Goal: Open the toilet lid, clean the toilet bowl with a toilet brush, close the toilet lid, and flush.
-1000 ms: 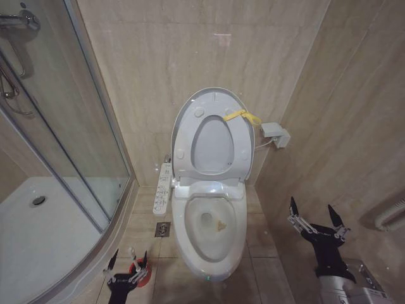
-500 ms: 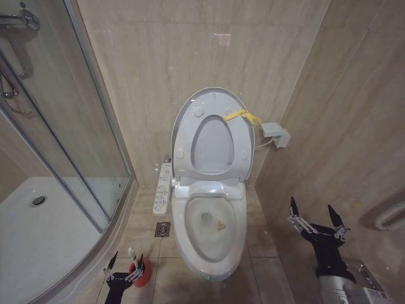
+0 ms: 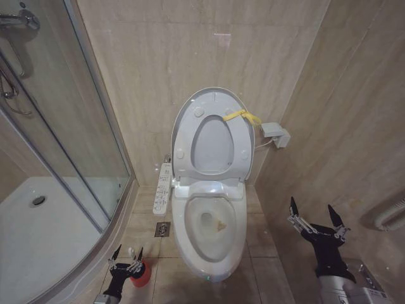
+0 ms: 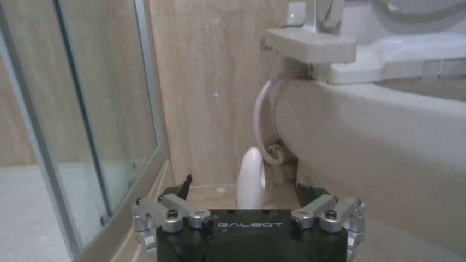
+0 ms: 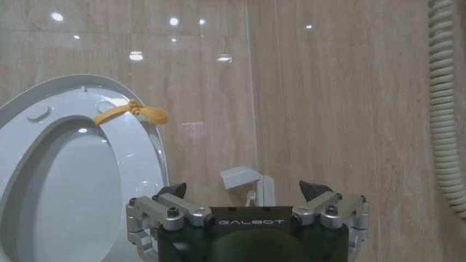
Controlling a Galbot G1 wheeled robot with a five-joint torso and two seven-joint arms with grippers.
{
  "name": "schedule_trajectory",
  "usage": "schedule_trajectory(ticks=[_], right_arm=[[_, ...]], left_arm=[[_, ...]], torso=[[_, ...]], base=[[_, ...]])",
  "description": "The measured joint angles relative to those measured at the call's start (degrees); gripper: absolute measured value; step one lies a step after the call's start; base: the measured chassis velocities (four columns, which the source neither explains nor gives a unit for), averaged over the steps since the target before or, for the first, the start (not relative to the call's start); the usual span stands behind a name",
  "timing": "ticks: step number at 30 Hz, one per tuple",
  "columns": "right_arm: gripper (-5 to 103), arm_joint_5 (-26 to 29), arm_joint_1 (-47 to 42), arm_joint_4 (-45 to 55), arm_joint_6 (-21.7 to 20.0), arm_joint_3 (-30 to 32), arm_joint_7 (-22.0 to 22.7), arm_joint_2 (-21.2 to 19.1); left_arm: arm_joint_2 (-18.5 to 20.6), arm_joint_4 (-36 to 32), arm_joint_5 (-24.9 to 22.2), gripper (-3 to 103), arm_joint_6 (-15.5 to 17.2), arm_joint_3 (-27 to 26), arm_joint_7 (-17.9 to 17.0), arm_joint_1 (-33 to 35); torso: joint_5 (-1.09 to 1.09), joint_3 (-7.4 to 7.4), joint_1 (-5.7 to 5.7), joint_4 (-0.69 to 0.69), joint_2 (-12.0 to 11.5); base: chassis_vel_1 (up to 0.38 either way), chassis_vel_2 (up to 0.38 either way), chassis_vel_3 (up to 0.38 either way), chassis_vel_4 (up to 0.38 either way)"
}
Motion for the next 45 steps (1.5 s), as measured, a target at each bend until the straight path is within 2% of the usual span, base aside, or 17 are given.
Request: schedule_trajectory(ticks=[6,7,14,15,21,22,27,34,38,45], right_arm=[[100,0.0,0.0,0.0,0.0,0.0,0.0,0.0],[100,0.0,0.0,0.0,0.0,0.0,0.0,0.0],[100,0.0,0.0,0.0,0.0,0.0,0.0,0.0],[100,0.0,0.0,0.0,0.0,0.0,0.0,0.0],[100,0.0,0.0,0.0,0.0,0.0,0.0,0.0],[100,0.0,0.0,0.0,0.0,0.0,0.0,0.0],[100,0.0,0.0,0.0,0.0,0.0,0.0,0.0],[100,0.0,0.0,0.0,0.0,0.0,0.0,0.0],[100,0.0,0.0,0.0,0.0,0.0,0.0,0.0],[100,0.0,0.0,0.0,0.0,0.0,0.0,0.0]], left_arm=[[-0.13,2.93,0.23,97,-0.7,-0.02,1.27,-2.1],[-0.13,2.92,0.3,77,-0.71,0.05,1.54,-2.14],[-0.29,1.66,0.52,77,-0.64,0.19,1.82,-0.97],[-0.32,1.53,0.55,50,-0.63,0.16,1.87,-0.76],[-0.31,0.76,0.52,50,-0.64,-0.43,2.22,0.39],[-0.31,0.63,0.5,23,-0.66,-0.64,2.26,0.6],[-0.36,0.18,0.42,23,-0.92,-1.11,2.36,1.28],[-0.34,-3.92,0.19,22,-1.2,-2.04,2.37,4.06],[0.05,-8.72,-1.13,22,-1.88,-2.98,3.48,7.66],[1.47,-22.6,-6.56,22,-2.34,-5.44,6.54,17.94]], torso=[[0.0,0.0,0.0,0.0,0.0],[0.01,0.0,0.0,-0.01,0.0],[0.01,0.0,0.0,0.0,0.0],[0.0,0.0,0.0,0.0,0.0],[0.0,0.0,0.0,0.0,0.0],[0.01,0.0,0.0,0.0,0.0],[0.0,0.0,0.0,0.0,0.0],[0.0,0.0,0.0,-0.01,0.0],[0.0,-0.01,0.0,-0.01,0.0],[0.0,-0.01,-0.01,0.01,0.0]], base=[[0.0,0.0,0.0,0.0],[0.0,0.0,0.0,0.0],[0.0,0.0,0.0,0.0],[0.0,0.0,0.0,0.0],[0.0,0.0,0.0,0.0],[0.0,0.0,0.0,0.0],[0.0,0.0,0.0,0.0],[0.0,0.0,0.0,0.0],[0.0,0.0,0.0,0.0],[0.0,0.0,0.0,0.0]])
